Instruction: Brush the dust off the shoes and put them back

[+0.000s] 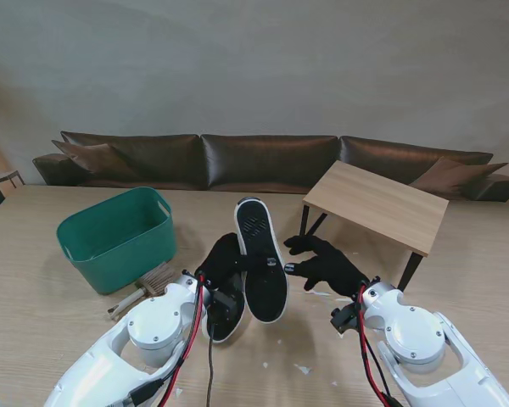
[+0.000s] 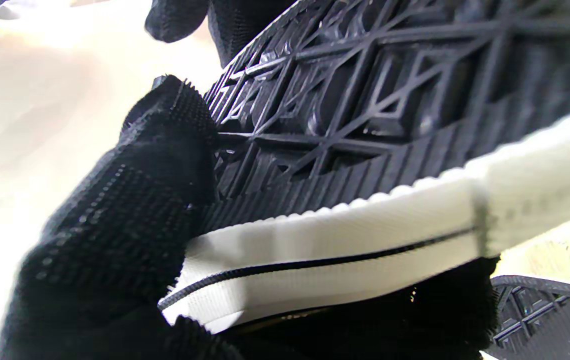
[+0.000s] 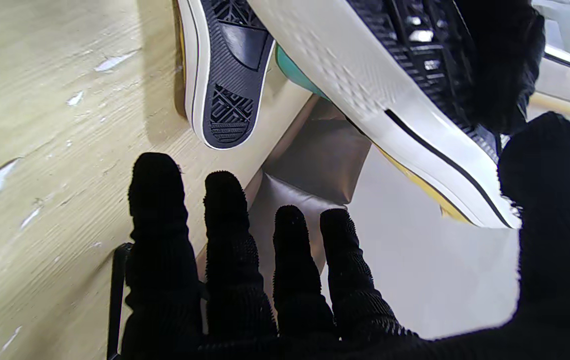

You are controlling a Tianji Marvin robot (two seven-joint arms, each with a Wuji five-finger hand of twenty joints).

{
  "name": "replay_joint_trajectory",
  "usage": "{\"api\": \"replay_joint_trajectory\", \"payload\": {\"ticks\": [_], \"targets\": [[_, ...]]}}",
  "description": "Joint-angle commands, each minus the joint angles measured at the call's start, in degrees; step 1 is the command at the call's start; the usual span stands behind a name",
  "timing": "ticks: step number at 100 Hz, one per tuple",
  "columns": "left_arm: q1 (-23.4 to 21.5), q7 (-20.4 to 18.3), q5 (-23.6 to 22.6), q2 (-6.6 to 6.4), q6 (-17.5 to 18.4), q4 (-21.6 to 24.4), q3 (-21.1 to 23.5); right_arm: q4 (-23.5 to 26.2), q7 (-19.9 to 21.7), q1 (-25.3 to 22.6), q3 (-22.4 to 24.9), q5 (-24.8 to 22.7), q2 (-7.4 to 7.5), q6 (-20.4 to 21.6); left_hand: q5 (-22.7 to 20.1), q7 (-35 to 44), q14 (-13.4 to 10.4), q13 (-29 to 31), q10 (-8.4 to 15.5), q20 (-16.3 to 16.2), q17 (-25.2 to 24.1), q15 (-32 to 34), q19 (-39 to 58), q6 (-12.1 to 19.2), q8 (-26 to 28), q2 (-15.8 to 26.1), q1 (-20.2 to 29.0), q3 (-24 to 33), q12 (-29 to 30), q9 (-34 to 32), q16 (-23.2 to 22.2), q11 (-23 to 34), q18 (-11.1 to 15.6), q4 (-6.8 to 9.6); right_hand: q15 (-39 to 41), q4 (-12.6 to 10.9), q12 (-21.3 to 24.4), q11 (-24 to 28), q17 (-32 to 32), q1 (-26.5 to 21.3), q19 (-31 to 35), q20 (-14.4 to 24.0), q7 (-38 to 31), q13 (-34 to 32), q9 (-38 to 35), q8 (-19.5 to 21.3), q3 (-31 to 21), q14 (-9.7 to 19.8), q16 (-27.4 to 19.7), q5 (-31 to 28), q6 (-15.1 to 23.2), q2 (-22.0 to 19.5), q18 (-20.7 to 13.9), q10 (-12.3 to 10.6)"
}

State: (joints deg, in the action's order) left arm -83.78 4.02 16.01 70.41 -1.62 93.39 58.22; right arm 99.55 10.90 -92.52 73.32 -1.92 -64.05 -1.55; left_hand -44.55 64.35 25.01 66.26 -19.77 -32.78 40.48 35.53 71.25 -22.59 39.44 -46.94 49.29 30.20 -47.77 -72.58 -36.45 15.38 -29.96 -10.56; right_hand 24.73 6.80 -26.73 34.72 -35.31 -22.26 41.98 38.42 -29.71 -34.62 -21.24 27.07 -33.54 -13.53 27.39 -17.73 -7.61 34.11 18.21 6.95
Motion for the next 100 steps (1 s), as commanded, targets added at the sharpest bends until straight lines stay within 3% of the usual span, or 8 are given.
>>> {"api": "replay_joint_trajectory", "payload": {"ticks": [1, 24, 38, 59, 71, 80, 87, 100], "targets": [[0.58, -1.1, 0.52, 0.41, -0.03, 0.96, 0.15, -0.22, 0.06, -0.48, -0.98, -0.73, 0.04, 0.43, -1.0, 8.16, -6.96, 5.42, 3.68, -0.95, 0.41, 8.13, 3.44, 1.23, 3.91, 5.82, 9.7, 11.6, -1.38, -2.25, -3.34, 2.66, 0.71, 2.83, 0.21, -0.44, -0.04, 1.17, 24.83, -1.24, -1.19, 1.22, -0.56, 0.66, 2.42, -0.21, 1.8, 1.7, -0.4, 1.56, 0.56, 1.62, -1.92, -2.16], [1.02, -0.94, 1.49, 0.76, -0.56, 0.63, -1.09, -0.56, -0.19, 0.01, -3.78, -3.22, 0.25, 1.47, -0.95, 7.86, -6.9, 5.57, 3.82, -2.55, -0.41, 10.3, 5.29, 1.17, 4.39, 5.83, 9.69, 11.52, -1.31, -2.22, -5.17, 2.79, 0.22, 2.81, 1.64, -0.46, -0.33, 2.3, 23.76, -1.29, -0.66, 2.0, -1.99, -0.66, 1.28, 0.41, 2.56, 1.62, 0.05, -0.45, 0.01, 1.4, -1.77, -1.86], [1.39, -0.98, 1.5, 0.83, -0.8, 0.45, -1.69, -0.59, -0.31, 0.55, -5.31, -4.56, 0.33, 1.54, -1.03, 7.8, -6.44, 5.81, 4.53, -6.06, -1.16, 18.39, 8.53, 2.09, 4.72, 5.76, 9.16, 11.63, -0.9, -2.41, -8.99, 2.58, -0.11, 2.71, 3.28, -0.84, -0.81, 3.5, 22.8, -1.38, 1.07, 2.68, -4.01, -1.87, -0.35, 1.44, 2.56, 1.52, 0.53, -2.56, -0.42, 1.57, -1.74, -1.68], [1.73, -1.76, 0.5, 0.64, -1.27, 0.16, -2.33, -0.83, -2.8, 1.08, -7.17, -5.03, -0.27, 1.12, -1.26, 7.68, -6.52, 6.12, 5.2, -8.02, -0.46, 23.77, 11.65, 3.05, 4.76, 5.55, 8.51, 11.68, -0.16, -2.81, -9.44, 2.42, 0.27, 2.5, 8.72, -1.72, -2.85, 7.21, 19.0, -5.25, 7.34, 3.19, -11.29, -8.26, -9.18, 5.17, 1.82, 1.25, 2.27, -12.13, 0.4, 2.57, -0.46, -0.76], [1.86, -2.28, -0.38, 0.47, -1.54, -0.14, -2.65, -0.87, -4.77, 0.84, -7.83, -3.32, -0.95, 0.5, -1.27, 7.53, -6.52, 6.19, 5.51, -8.32, -0.58, 24.9, 12.33, 3.39, 4.56, 5.68, 8.31, 11.51, 0.05, -2.71, -9.29, 2.32, 0.54, 2.45, 13.59, 2.03, -5.74, 9.2, 17.25, 0.99, 13.58, -0.26, -15.48, -12.78, -15.68, 7.71, -25.21, 0.88, 3.94, -18.52, 1.0, 8.42, 0.57, -0.16], [1.91, -2.35, -0.4, 0.5, -1.73, -0.31, -2.88, -0.99, -6.45, 0.68, -8.32, -2.34, -1.48, 0.11, -1.2, 7.51, -6.19, 6.07, 5.43, -8.47, -1.13, 25.02, 12.55, 3.4, 4.51, 5.75, 8.39, 11.41, 0.06, -2.51, -9.08, 2.24, 0.66, 2.46, 17.73, 2.08, -7.1, 11.17, 14.43, 0.61, 17.04, -0.22, -18.46, -17.98, -23.16, 8.64, -29.7, 0.79, 5.43, -26.55, 2.15, 6.38, 1.37, -0.12], [1.99, -2.37, -0.62, 0.51, -1.92, -0.49, -3.07, -0.96, -7.9, 0.32, -8.52, -0.49, -2.03, -0.27, -0.92, 7.54, -5.44, 5.89, 5.4, -8.82, -2.29, 24.83, 12.96, 3.37, 4.54, 6.05, 8.61, 11.15, -0.2, -2.18, -8.73, 2.28, 0.84, 2.54, 20.78, 8.61, -8.28, 10.76, 11.67, -1.72, 20.85, -2.12, -24.33, -23.28, -30.92, 1.09, -30.75, 0.39, 6.05, -31.27, 3.06, 5.52, 2.65, 0.44], [2.18, -2.5, -1.51, 0.46, -2.48, -0.89, -3.4, -1.06, -10.68, -0.35, -8.76, 2.3, -3.01, -0.43, -0.29, 7.5, -4.45, 4.36, 5.21, -9.72, -4.96, 24.7, 13.43, 3.53, 4.61, 7.05, 9.14, 9.88, -1.27, -0.59, -8.96, 2.07, 1.12, 2.72, 27.81, 10.55, -9.65, 11.33, 4.23, -6.37, 28.23, -2.11, -33.43, -33.47, -41.54, -3.16, -34.35, 0.46, 8.17, -37.57, 5.11, 6.82, 4.07, 1.18]]}}
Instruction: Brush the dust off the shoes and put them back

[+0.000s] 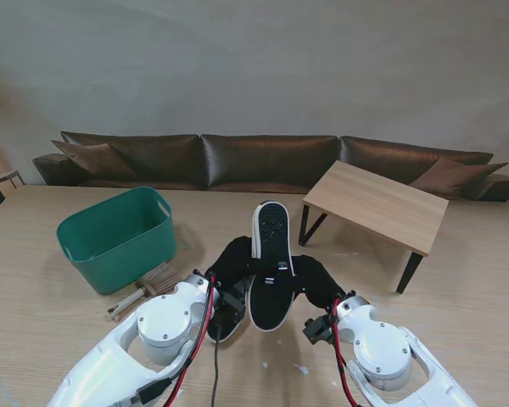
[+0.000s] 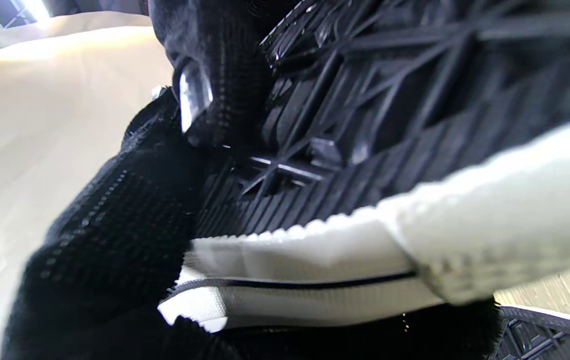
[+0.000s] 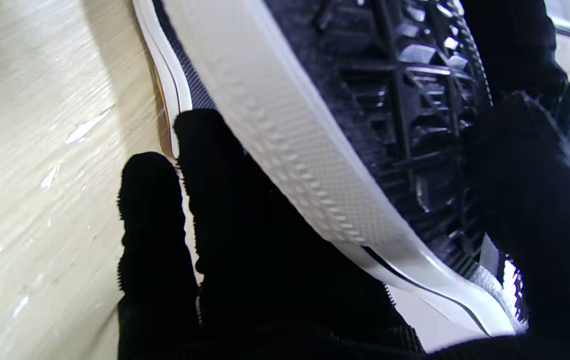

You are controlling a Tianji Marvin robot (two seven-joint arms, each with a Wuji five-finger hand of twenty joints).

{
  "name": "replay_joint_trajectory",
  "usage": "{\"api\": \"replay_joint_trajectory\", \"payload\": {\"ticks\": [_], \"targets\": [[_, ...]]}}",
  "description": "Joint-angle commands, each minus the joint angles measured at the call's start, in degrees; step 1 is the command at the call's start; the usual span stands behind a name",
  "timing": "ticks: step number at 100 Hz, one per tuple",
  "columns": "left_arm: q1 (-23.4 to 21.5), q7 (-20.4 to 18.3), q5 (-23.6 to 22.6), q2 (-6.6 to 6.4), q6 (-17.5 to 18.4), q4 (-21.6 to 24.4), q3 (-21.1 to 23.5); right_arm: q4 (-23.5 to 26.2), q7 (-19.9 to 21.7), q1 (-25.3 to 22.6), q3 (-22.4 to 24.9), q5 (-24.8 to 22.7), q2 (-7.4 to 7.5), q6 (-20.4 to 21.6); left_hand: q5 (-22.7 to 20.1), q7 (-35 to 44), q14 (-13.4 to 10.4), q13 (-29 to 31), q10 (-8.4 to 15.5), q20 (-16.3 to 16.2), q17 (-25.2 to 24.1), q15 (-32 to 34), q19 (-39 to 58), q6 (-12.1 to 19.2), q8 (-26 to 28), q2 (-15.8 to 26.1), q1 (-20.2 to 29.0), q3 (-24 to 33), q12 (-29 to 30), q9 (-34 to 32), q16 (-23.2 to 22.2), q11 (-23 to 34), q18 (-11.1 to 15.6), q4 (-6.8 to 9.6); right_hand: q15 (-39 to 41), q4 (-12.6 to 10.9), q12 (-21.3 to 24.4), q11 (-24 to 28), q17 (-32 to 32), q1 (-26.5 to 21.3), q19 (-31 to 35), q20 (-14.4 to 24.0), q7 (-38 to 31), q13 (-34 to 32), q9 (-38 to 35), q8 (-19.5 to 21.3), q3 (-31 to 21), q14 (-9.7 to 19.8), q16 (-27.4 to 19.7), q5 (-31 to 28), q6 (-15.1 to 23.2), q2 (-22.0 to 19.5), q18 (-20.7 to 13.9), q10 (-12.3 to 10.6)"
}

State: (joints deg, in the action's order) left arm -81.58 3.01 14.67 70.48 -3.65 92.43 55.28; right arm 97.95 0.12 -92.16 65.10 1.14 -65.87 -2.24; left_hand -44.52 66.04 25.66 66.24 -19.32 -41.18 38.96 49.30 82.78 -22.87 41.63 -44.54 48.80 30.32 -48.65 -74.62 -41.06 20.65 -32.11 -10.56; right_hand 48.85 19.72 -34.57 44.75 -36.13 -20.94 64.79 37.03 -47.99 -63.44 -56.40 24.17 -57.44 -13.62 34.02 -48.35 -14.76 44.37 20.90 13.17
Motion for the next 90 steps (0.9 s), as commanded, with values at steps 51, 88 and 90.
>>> {"api": "replay_joint_trajectory", "payload": {"ticks": [51, 88, 90], "targets": [[-0.66, -1.32, -1.55, 0.2, -3.28, 1.19, 0.1, -0.19, -2.19, -2.6, 0.22, 9.67, -2.73, 2.48, -3.24, -33.71, 2.23, -13.13, -0.22, -4.25, -19.03, -2.19, -9.13, 9.4, -7.66, 10.29, 5.73, 2.0, 11.95, 15.02, -3.34, -2.69, 3.42, 3.47, 18.69, -3.54, -8.84, 0.44, -4.75, -12.11, 12.74, -0.77, -17.11, -10.84, -15.86, 9.95, -19.05, -3.32, 6.65, -13.61, 6.45, 3.7, 2.97, 1.36], [-1.24, -1.55, -3.28, -0.21, -4.78, 2.51, 1.15, -0.36, -0.94, -3.23, 1.1, 12.88, -2.72, 2.51, -1.3, -53.41, 5.63, -21.9, -3.14, -2.1, -25.5, -17.71, -21.06, 11.85, -17.14, 15.0, -3.15, 5.19, 24.1, 24.27, 3.42, -12.1, 2.72, 5.44, 19.05, -3.72, -10.17, -0.11, -4.41, -12.67, 12.47, -0.41, -17.02, -10.73, -15.62, 10.55, -19.15, -3.92, 6.84, -13.53, 5.51, 2.84, 3.08, 2.0], [-1.27, -1.51, -3.41, -0.24, -4.82, 2.61, 1.23, -0.36, -0.89, -3.25, 1.14, 12.97, -2.71, 2.48, -1.19, -53.53, 5.82, -22.11, -3.44, -1.96, -25.67, -18.23, -21.48, 12.01, -17.33, 15.1, -3.24, 5.0, 24.55, 24.54, 3.72, -12.34, 2.64, 5.44, 19.05, -3.72, -10.23, -0.16, -4.37, -12.69, 12.45, -0.39, -17.02, -10.73, -15.46, 10.59, -19.11, -3.92, 6.84, -13.49, 5.48, 2.76, 3.08, 1.98]]}}
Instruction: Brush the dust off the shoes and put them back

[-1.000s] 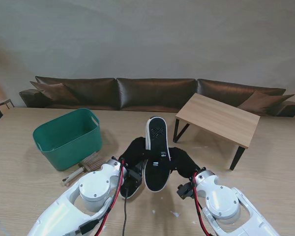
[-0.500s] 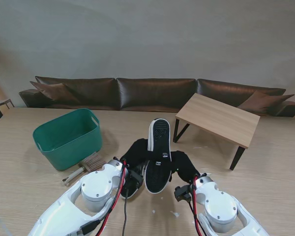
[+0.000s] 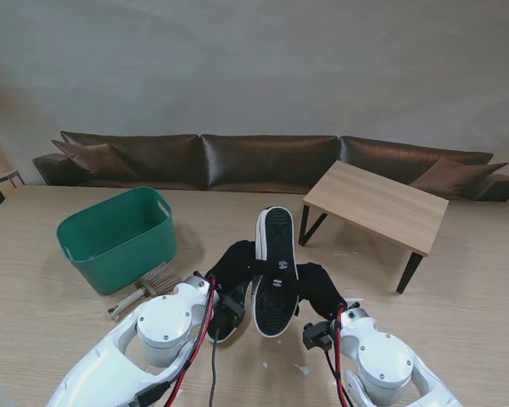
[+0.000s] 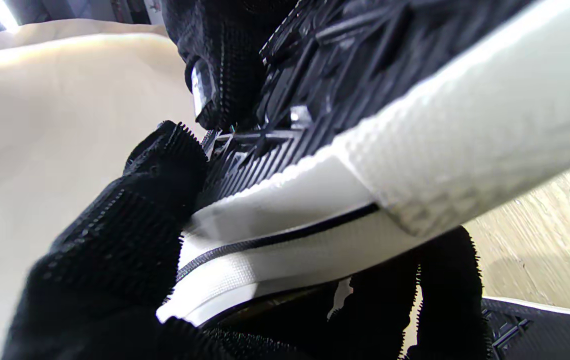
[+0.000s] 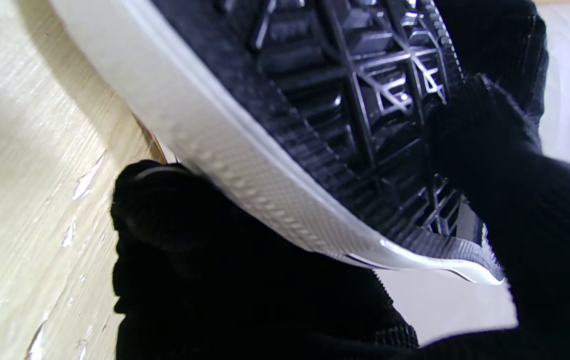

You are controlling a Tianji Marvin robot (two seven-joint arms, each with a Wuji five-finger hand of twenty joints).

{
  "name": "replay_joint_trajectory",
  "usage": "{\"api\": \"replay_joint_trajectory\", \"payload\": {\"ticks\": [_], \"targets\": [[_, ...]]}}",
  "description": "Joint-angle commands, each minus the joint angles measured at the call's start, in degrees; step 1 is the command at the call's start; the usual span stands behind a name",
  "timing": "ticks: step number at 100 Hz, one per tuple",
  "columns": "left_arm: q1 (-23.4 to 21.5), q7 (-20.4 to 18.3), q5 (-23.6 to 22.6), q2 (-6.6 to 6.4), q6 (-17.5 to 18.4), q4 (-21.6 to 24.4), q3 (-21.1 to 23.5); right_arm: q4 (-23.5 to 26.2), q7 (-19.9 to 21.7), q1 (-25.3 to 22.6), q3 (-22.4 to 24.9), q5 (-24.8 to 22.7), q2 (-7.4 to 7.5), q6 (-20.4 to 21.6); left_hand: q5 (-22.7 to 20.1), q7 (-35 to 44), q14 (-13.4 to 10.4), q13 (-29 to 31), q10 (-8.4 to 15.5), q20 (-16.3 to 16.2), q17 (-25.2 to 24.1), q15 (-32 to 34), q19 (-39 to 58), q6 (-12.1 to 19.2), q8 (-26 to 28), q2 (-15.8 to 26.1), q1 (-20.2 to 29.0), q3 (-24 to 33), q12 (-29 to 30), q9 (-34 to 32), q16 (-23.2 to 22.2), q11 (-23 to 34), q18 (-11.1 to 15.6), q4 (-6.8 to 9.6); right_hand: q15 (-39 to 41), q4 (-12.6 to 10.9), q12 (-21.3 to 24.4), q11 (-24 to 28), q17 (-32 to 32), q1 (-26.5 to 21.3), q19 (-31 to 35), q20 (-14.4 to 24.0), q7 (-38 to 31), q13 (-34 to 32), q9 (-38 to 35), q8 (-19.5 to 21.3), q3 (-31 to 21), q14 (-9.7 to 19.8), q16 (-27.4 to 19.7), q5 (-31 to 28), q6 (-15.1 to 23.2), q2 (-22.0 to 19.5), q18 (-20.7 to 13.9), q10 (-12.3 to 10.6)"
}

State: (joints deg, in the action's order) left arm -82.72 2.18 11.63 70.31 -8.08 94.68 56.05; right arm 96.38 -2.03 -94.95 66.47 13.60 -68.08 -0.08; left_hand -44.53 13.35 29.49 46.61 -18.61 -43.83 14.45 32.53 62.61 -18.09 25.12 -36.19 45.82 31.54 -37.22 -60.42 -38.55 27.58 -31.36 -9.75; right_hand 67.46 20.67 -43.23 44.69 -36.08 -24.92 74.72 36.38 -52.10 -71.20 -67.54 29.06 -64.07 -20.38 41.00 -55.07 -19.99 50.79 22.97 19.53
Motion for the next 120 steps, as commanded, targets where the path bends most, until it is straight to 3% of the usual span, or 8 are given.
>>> {"api": "replay_joint_trajectory", "payload": {"ticks": [1, 29, 82, 112, 120], "targets": [[-0.15, -0.69, -0.43, -0.09, -0.41, 0.41, 0.51, 1.22, 1.29, -0.47, -0.2, 0.56, -0.5, 0.31, -1.08, -0.91, 2.04, -2.56, -4.25, 0.74, -1.2, -1.63, -1.45, 7.19, -0.89, 6.78, -0.22, 3.74, 13.27, 10.45, 1.3, -19.36, 1.85, 4.64, 0.44, -4.66, -1.61, -0.09, -4.41, -8.69, 2.52, 0.28, -12.91, -2.96, -4.29, 5.72, -12.44, 2.84, -0.14, -6.76, 10.71, -3.68, 1.01, -4.39], [-0.62, -0.82, -2.57, -0.54, -1.13, 1.5, 1.73, 1.42, 1.88, -0.87, 0.37, 1.65, -0.45, -0.25, 0.47, -2.3, 2.8, -2.45, -5.96, 1.06, -1.12, -3.88, -3.06, 7.09, -2.84, 8.01, -0.68, 2.31, 16.99, 12.44, 2.96, -20.66, 1.04, 4.7, 0.26, -4.66, -2.35, -0.1, -4.17, -8.96, 2.33, 0.67, -12.75, -2.93, -4.13, 6.19, -12.1, 2.6, -0.2, -6.51, 10.33, -4.18, 0.95, -4.27], [-0.44, -1.0, -5.44, -1.04, -0.54, 2.08, 3.02, 1.58, 2.93, -1.37, 1.52, 2.73, -0.3, -1.47, 3.8, -5.23, 3.46, -2.77, -6.65, 1.4, -1.49, -5.1, -4.81, 8.37, -6.53, 9.42, -1.16, -0.03, 18.77, 13.67, 3.78, -21.02, 0.57, 4.78, 0.4, -4.55, -2.83, -0.1, -3.71, -9.35, 2.0, 1.3, -12.58, -2.93, -3.95, 6.87, -11.87, 2.24, -0.13, -6.23, 9.56, -4.67, 1.08, -3.82], [-0.32, -0.91, -7.04, -1.24, -0.25, 2.16, 3.58, 1.49, 3.55, -1.51, 1.6, 2.99, -0.18, -1.61, 3.16, -4.33, 3.19, -3.52, -5.58, 1.31, -1.99, -4.94, -5.18, 8.79, -7.09, 10.09, -0.87, -0.56, 18.37, 13.21, 3.61, -20.15, 1.17, 4.93, 0.65, -4.46, -2.83, -0.14, -3.66, -9.4, 1.93, 1.63, -12.44, -3.0, -3.79, 6.97, -11.66, 2.19, -0.05, -6.16, 9.48, -5.19, 1.17, -3.67], [-0.11, -0.87, -7.03, -1.2, -0.16, 1.89, 3.32, 1.57, 3.48, -1.5, 1.51, 2.72, -0.18, -2.0, 2.12, -3.65, 3.07, -3.64, -5.18, 1.1, -2.1, -4.61, -5.05, 9.05, -6.89, 10.68, 0.34, -0.04, 17.86, 13.1, 3.39, -19.85, 1.4, 5.15, 3.69, -4.56, -3.18, 1.06, -4.26, -9.01, 3.41, 3.06, -12.25, -3.04, -3.75, 7.5, -11.65, 2.03, 1.15, -6.35, 8.72, -5.5, 3.05, -3.09]]}}
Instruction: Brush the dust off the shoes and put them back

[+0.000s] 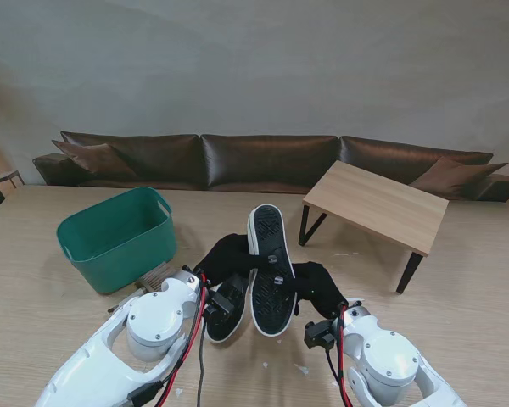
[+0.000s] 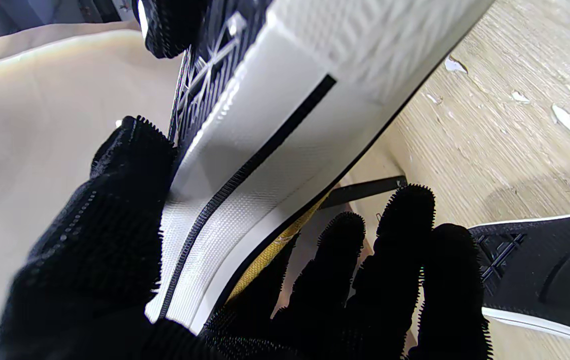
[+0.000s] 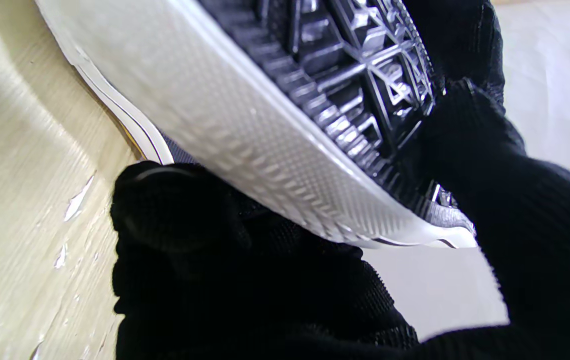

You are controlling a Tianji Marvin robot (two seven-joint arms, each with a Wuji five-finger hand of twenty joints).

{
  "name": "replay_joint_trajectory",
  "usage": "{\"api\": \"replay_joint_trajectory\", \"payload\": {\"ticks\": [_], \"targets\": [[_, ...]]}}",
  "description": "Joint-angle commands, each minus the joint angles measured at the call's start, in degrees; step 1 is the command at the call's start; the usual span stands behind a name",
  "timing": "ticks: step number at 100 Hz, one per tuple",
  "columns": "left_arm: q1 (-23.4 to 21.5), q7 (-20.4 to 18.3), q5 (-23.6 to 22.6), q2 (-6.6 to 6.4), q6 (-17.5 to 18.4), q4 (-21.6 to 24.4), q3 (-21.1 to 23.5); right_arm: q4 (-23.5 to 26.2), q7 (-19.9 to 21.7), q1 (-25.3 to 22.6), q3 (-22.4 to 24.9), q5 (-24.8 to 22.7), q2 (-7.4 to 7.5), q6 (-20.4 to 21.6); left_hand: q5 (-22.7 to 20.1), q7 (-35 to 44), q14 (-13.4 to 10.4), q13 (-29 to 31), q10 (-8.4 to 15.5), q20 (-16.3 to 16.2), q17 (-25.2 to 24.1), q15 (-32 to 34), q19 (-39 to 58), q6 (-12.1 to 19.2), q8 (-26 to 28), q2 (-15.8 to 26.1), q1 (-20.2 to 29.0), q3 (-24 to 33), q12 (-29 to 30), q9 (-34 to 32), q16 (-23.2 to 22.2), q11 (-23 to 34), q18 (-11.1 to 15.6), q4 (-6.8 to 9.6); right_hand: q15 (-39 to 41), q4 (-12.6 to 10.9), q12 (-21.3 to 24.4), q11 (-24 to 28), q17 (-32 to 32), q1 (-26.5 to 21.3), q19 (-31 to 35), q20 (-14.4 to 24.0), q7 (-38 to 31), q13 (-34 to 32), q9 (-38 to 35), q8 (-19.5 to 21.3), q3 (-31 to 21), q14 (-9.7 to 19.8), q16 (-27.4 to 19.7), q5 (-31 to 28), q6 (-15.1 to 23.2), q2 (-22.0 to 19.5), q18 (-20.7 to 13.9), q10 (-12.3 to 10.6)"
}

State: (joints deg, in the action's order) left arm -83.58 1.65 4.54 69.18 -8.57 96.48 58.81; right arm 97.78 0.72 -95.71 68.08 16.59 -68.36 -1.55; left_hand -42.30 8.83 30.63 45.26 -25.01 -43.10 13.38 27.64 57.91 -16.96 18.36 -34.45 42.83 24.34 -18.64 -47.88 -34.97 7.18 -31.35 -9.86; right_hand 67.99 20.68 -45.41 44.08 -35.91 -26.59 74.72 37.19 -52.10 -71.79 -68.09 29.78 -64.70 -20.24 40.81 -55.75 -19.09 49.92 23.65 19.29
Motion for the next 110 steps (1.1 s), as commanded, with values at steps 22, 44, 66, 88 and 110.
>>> {"api": "replay_joint_trajectory", "payload": {"ticks": [22, 44, 66, 88, 110], "targets": [[1.63, 3.74, -0.57, 1.24, -0.4, -1.01, -1.48, 1.18, -1.41, -0.69, -0.81, -1.9, -0.3, -3.3, -14.4, 26.19, 2.13, 2.43, 2.01, -1.74, 2.34, 5.24, 4.24, 4.65, 4.03, 12.3, 20.4, -3.56, -8.67, -9.08, -2.04, 6.8, -0.3, 5.93, 14.28, -5.02, -3.21, 7.55, -7.76, -3.35, 9.28, 6.98, -10.89, -2.56, -4.86, 13.43, -13.79, 2.09, 4.31, -8.32, 5.47, -8.38, 7.59, -2.65], [3.01, 2.32, -6.39, 0.38, 1.07, -2.69, -3.09, 1.36, -4.87, -0.43, -1.94, -2.67, -1.11, -3.87, -18.34, 32.11, -6.66, 16.36, 7.25, -7.94, 14.49, 32.46, 24.26, 0.62, -2.7, 2.32, 15.82, 12.68, -43.76, -20.86, -14.47, 19.52, 1.89, 2.9, 11.28, -4.56, -1.94, 5.39, -4.8, -2.53, 8.86, 7.1, -8.39, -2.41, -0.46, 10.61, -10.41, 0.63, 2.4, -5.15, 8.26, -10.59, 6.99, -3.96], [3.14, 3.81, -6.24, 0.9, 2.15, -3.21, -4.01, 1.14, -5.29, 0.07, -2.54, -2.62, -1.31, -4.39, -20.17, 35.2, -9.21, 25.78, 8.39, -4.28, 23.34, 31.54, 24.56, -0.8, -4.99, -2.71, 15.07, 17.75, -39.22, -26.98, -11.87, 18.75, -0.74, 1.2, -1.98, -13.72, 3.66, 2.9, 4.9, 8.33, 3.12, 7.41, 12.62, 5.06, 14.28, 11.28, -1.78, 1.7, -1.68, 5.49, 8.66, -13.95, 3.68, -7.24], [2.92, 1.23, -3.08, 0.56, 1.67, -2.61, -4.15, 0.4, -6.45, 0.96, -3.19, -3.15, -1.66, -4.53, -20.16, 36.19, -10.14, 26.52, 8.03, -3.11, 24.81, 30.89, 23.48, -2.09, -4.32, -2.82, 15.58, 18.82, -37.9, -28.08, -11.8, 18.89, -2.25, 0.9, -13.07, -13.06, 12.14, -0.27, 11.73, 8.7, -2.99, 6.53, 17.64, 15.5, 25.55, 2.79, 3.96, 3.11, -3.48, 21.83, 10.88, -11.44, 0.95, -9.65], [2.79, 0.42, 0.71, 0.84, 1.29, -2.66, -4.35, -0.15, -6.63, 1.53, -3.34, -3.64, -1.73, -5.04, -19.76, 36.16, -10.54, 26.44, 7.35, -2.18, 24.71, 29.8, 22.02, -2.68, -3.3, -2.6, 15.97, 19.64, -38.5, -27.39, -11.65, 19.41, -2.72, 0.98, -24.56, -12.16, 17.69, -4.78, 17.3, 9.6, -12.63, 3.07, 16.89, 22.17, 32.66, -4.68, 8.18, 3.3, -7.97, 33.29, 12.72, -10.72, 0.18, -10.96]]}}
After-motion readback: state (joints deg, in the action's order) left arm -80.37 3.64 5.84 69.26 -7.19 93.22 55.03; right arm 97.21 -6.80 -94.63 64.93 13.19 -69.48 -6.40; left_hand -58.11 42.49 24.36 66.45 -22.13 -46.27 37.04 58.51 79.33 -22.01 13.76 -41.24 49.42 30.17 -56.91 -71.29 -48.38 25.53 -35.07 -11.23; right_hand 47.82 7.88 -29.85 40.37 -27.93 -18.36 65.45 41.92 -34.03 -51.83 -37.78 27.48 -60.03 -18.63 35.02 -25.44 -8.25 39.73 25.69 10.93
